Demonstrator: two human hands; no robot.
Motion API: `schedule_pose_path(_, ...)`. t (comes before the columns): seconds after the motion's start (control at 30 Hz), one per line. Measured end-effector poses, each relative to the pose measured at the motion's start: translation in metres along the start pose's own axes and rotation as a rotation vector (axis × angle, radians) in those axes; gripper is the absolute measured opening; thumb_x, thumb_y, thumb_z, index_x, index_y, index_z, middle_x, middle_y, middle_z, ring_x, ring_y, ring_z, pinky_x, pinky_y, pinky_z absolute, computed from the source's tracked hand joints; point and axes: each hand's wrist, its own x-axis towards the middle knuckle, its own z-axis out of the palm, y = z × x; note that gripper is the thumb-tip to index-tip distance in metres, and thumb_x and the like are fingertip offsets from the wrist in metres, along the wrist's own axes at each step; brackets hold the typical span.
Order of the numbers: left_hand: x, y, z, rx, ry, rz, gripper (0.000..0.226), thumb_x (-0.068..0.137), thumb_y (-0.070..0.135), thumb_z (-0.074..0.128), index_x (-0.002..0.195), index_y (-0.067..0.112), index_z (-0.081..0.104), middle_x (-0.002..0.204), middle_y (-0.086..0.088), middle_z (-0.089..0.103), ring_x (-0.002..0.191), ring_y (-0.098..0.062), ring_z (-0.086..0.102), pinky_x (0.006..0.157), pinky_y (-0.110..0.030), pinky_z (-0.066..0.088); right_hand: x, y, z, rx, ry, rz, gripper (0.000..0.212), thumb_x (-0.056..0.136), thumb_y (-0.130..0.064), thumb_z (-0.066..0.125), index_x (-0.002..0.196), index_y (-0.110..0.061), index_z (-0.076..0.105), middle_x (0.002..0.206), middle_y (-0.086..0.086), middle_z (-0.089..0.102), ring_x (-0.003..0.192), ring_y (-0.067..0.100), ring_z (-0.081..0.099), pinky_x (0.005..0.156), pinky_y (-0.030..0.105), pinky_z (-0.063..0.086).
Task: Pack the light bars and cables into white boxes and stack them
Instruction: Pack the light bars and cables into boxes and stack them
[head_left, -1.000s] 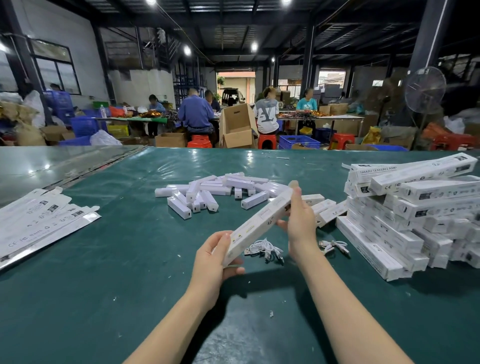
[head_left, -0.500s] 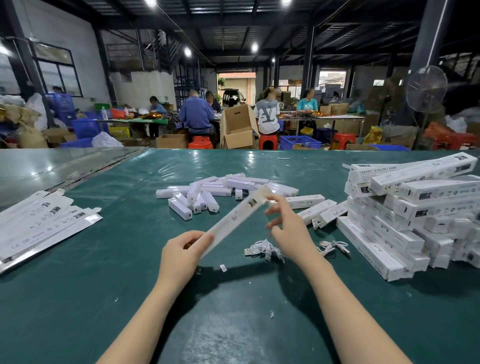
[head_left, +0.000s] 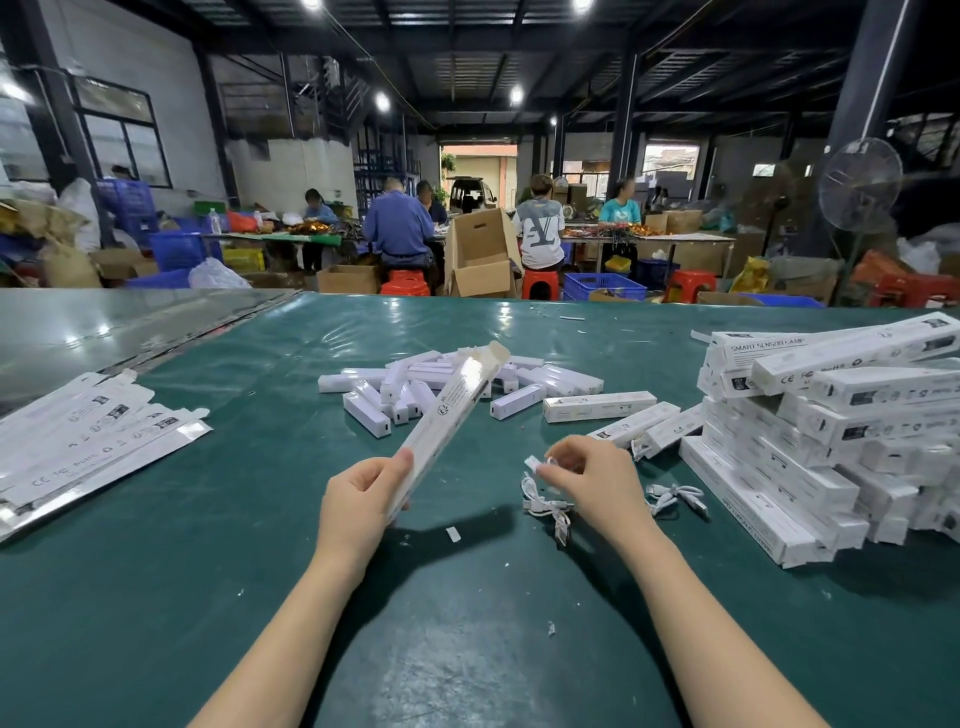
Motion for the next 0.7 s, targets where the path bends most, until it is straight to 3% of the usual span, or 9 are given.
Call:
schedule_pose_path(0.07, -0.001, 0.001, 0.000, -0.009, -0.015, 0.003, 0.031, 0.089, 0.029, 0.061, 0.062, 0.014, 0.065, 0.047, 0.006, 0.057, 0.051, -0.012, 0.050, 0.053, -0.025, 0.038, 0.002, -0.002, -0.002, 0.208, 0.073, 0.067, 0.014, 0.082, -0.009, 0.064, 0.095, -0.013, 0.066, 0.076, 0.002, 0.066, 0.070, 0.014, 0.059, 0.070, 0.027, 0.048)
schedule_pose_path(0.17, -0.001, 0.001, 0.001, -0.037, -0.044, 0.005, 0.030, 0.089, 0.028, 0.060, 0.065, 0.012, 0.065, 0.048, 0.005, 0.056, 0.053, -0.017, 0.048, 0.051, -0.026, 0.037, 0.003, -0.003, -0.006, 0.460, 0.105, 0.165, 0.018, 0.087, -0.002, 0.053, 0.089, -0.020, 0.050, 0.073, 0.004, 0.062, 0.051, 0.013, 0.058, 0.046, 0.024, 0.046)
schedule_pose_path(0.3, -0.004, 0.002, 0.004, -0.050, -0.140, -0.009, 0.030, 0.082, 0.034, 0.068, 0.067, 0.010, 0.065, 0.049, 0.002, 0.055, 0.050, -0.016, 0.047, 0.045, -0.021, 0.039, 0.001, -0.007, -0.008, 0.594, 0.006, 0.222, 0.019, 0.090, 0.003, 0.045, 0.087, -0.015, 0.047, 0.082, 0.009, 0.054, 0.040, 0.014, 0.059, 0.031, 0.019, 0.041)
schedule_pose_path(0.4, -0.008, 0.005, 0.012, -0.122, -0.165, -0.082, 0.028, 0.080, 0.036, 0.068, 0.070, 0.010, 0.065, 0.053, -0.001, 0.056, 0.047, -0.014, 0.050, 0.043, -0.019, 0.043, 0.002, -0.014, -0.005, 0.670, -0.020, 0.257, 0.018, 0.091, 0.006, 0.045, 0.083, -0.009, 0.050, 0.074, 0.008, 0.051, 0.036, 0.011, 0.057, 0.028, 0.015, 0.035)
schedule_pose_path(0.53, -0.018, 0.012, 0.033, -0.582, -0.366, -0.349, 0.036, 0.079, 0.044, 0.053, 0.092, 0.013, 0.068, 0.082, -0.004, 0.070, 0.078, -0.019, 0.066, 0.057, -0.029, 0.056, -0.001, -0.029, 0.006, 0.755, -0.122, 0.231, 0.016, 0.089, 0.009, 0.046, 0.082, -0.002, 0.056, 0.068, 0.011, 0.056, 0.037, 0.009, 0.056, 0.034, 0.018, 0.044)
schedule_pose_path(0.6, -0.023, 0.014, 0.041, -0.682, -0.475, -0.389, 0.040, 0.080, 0.045, 0.049, 0.097, 0.014, 0.068, 0.094, -0.007, 0.073, 0.086, -0.021, 0.070, 0.062, -0.030, 0.057, -0.003, -0.034, 0.015, 0.637, -0.178, 0.171, 0.015, 0.088, 0.008, 0.048, 0.090, 0.001, 0.061, 0.070, 0.007, 0.060, 0.042, 0.011, 0.058, 0.042, 0.020, 0.050)
schedule_pose_path(0.7, -0.023, 0.012, 0.043, -0.753, -0.436, -0.413, 0.042, 0.095, 0.039, 0.037, 0.100, 0.006, 0.063, 0.092, -0.012, 0.073, 0.080, -0.020, 0.072, 0.066, -0.028, 0.059, -0.005, -0.038, 0.023, 0.317, -0.177, 0.032, 0.023, 0.085, 0.003, 0.052, 0.102, -0.001, 0.067, 0.081, 0.005, 0.066, 0.062, 0.016, 0.060, 0.068, 0.032, 0.057)
